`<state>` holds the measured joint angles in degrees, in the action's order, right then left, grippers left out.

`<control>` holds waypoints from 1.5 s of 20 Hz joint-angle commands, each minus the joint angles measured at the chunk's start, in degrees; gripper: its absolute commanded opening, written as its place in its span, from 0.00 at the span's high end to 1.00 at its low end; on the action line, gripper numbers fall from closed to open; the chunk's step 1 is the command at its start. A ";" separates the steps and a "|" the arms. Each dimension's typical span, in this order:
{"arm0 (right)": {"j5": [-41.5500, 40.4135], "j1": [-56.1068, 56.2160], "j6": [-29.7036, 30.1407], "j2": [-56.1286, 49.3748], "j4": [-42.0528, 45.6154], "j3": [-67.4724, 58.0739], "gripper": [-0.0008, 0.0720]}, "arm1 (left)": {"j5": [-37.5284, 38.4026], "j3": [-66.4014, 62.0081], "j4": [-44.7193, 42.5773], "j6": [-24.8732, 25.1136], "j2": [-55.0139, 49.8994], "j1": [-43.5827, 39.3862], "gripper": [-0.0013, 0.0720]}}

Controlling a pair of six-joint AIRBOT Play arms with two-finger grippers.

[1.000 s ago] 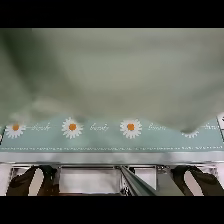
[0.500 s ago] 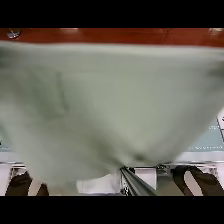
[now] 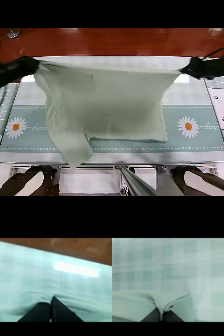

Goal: Fold the shirts.

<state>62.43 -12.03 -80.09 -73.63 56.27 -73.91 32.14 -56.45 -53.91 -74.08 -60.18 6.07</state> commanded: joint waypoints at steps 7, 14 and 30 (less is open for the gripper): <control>-0.46 2.47 -4.57 -25.35 -4.81 -13.53 0.94 | -1.11 -11.08 2.95 -14.23 -25.05 -2.62 0.96; 10.38 2.10 1.46 -24.17 -4.66 -13.88 0.94 | 20.68 -14.62 2.40 -3.82 -24.92 4.48 0.96; 17.11 5.35 -3.28 -24.68 8.81 -9.05 0.94 | 40.00 -14.60 -9.40 1.42 -31.17 6.49 0.96</control>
<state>80.31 -7.46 -83.22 -98.08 64.23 -84.88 70.91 -71.00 -62.22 -72.82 -91.13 12.56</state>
